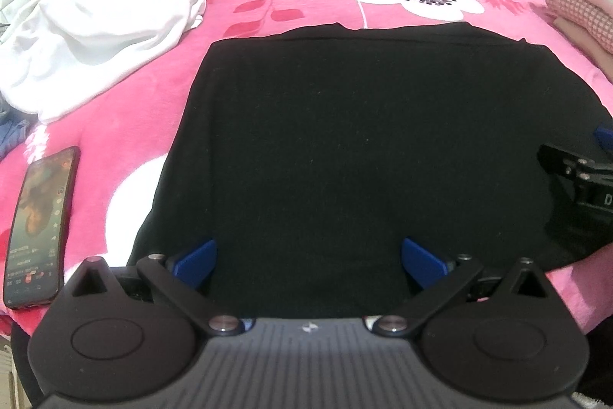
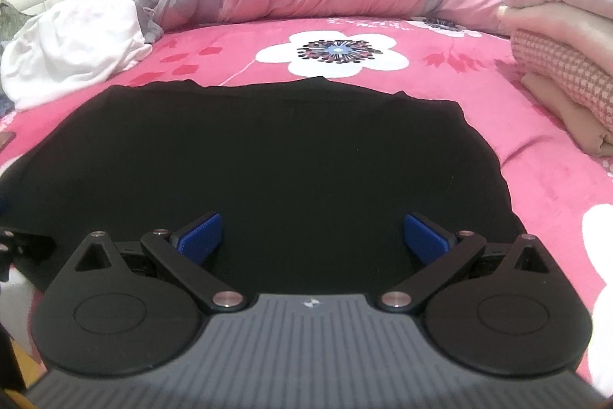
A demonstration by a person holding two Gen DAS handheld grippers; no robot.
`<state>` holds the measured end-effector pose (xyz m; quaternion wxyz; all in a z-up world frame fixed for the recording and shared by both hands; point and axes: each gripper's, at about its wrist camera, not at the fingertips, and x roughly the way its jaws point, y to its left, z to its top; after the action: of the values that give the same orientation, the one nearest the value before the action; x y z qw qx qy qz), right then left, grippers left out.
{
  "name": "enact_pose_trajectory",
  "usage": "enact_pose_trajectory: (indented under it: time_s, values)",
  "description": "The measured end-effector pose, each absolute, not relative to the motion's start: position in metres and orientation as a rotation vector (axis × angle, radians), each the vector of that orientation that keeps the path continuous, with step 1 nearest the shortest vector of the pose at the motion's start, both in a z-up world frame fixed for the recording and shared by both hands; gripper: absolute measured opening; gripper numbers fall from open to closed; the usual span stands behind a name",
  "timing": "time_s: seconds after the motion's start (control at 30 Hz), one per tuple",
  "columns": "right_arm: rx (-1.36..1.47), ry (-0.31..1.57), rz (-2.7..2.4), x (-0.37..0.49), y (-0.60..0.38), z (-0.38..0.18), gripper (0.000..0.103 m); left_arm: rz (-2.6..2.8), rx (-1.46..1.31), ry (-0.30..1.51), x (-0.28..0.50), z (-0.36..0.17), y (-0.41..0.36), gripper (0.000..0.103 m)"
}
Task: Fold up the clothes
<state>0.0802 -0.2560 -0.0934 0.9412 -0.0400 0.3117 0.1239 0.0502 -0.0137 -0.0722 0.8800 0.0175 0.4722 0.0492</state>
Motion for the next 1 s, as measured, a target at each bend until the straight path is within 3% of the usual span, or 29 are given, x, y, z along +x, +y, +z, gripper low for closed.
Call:
enact_pose_trajectory:
  time_s: [0.43,0.7,1.0]
  values:
    - [-0.127,0.635,0.274,0.074,-0.255,-0.098,0.102,0.060,-0.022,0.977,0.046,-0.071,0.000,0.103]
    - [-0.124,0.646,0.338,0.062,-0.267,-0.078,0.102,-0.001,-0.093,0.852,0.033,-0.062,0.023,0.103]
    - [-0.078,0.602,0.299,0.103,-0.264,-0.065,0.102,-0.079,-0.078,0.779,0.063,-0.060,0.022,0.103]
